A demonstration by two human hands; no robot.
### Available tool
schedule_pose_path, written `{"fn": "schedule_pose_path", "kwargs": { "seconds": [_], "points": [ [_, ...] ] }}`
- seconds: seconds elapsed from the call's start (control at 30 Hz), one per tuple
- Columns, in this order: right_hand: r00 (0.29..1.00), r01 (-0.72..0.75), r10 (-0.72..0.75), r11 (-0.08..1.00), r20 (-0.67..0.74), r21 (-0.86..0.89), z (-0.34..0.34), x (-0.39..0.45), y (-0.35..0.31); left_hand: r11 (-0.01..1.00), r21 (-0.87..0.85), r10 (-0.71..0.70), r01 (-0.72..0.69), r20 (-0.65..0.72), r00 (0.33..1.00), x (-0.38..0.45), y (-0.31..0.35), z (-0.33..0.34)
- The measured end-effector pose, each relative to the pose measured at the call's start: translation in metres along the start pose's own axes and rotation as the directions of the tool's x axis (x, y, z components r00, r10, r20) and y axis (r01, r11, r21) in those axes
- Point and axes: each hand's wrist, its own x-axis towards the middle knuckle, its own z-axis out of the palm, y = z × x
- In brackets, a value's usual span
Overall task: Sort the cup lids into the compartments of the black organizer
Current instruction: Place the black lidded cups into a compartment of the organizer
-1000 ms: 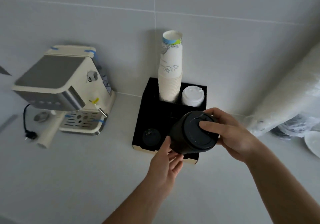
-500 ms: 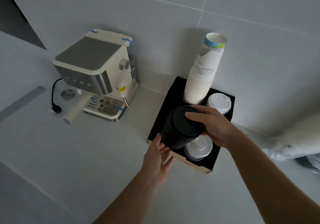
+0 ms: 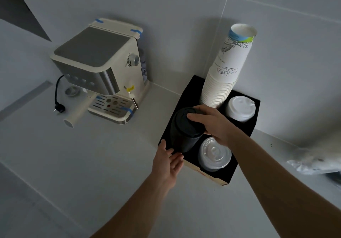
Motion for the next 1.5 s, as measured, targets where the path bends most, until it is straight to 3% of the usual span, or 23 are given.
{"fn": "schedule_pose_path", "kwargs": {
  "seconds": [0.23, 0.53, 0.77, 0.93, 1.17, 1.33, 1.5],
  "points": [
    [1.0, 0.003, -0.002, 0.998, 0.016, -0.061, -0.001, 0.017, 0.004, 1.0, 0.017, -0.013, 0.013, -0.02, 1.0, 0.012, -0.002, 0.001],
    [0.989, 0.136, -0.142, 0.979, -0.031, -0.15, 0.0, 0.029, 0.026, 0.962, 0.263, 0.08, -0.07, -0.029, 0.996, 0.01, 0.016, -0.006],
    [0.982, 0.185, -0.187, 0.962, 0.009, -0.2, 0.006, 0.021, 0.031, 0.857, 0.456, 0.173, -0.241, 0.186, 0.967, 0.002, 0.037, 0.014],
    [0.98, 0.188, -0.197, 0.95, -0.015, -0.248, 0.01, 0.015, 0.043, 0.729, 0.587, 0.254, -0.354, 0.248, 0.935, 0.008, 0.029, 0.013],
    [0.988, 0.145, -0.152, 0.969, -0.018, -0.202, 0.01, 0.012, 0.034, 0.737, 0.6, 0.223, -0.311, 0.219, 0.95, 0.006, 0.037, 0.017],
    [0.996, 0.071, -0.072, 0.997, -0.061, -0.018, -0.004, 0.003, 0.035, 0.792, 0.553, 0.171, -0.258, 0.206, 0.964, 0.001, 0.04, 0.014],
    [0.992, 0.122, -0.122, 0.992, -0.02, 0.014, -0.009, -0.009, 0.04, 0.831, 0.519, 0.123, -0.2, 0.18, 0.976, 0.002, 0.037, 0.007]
  ]
}}
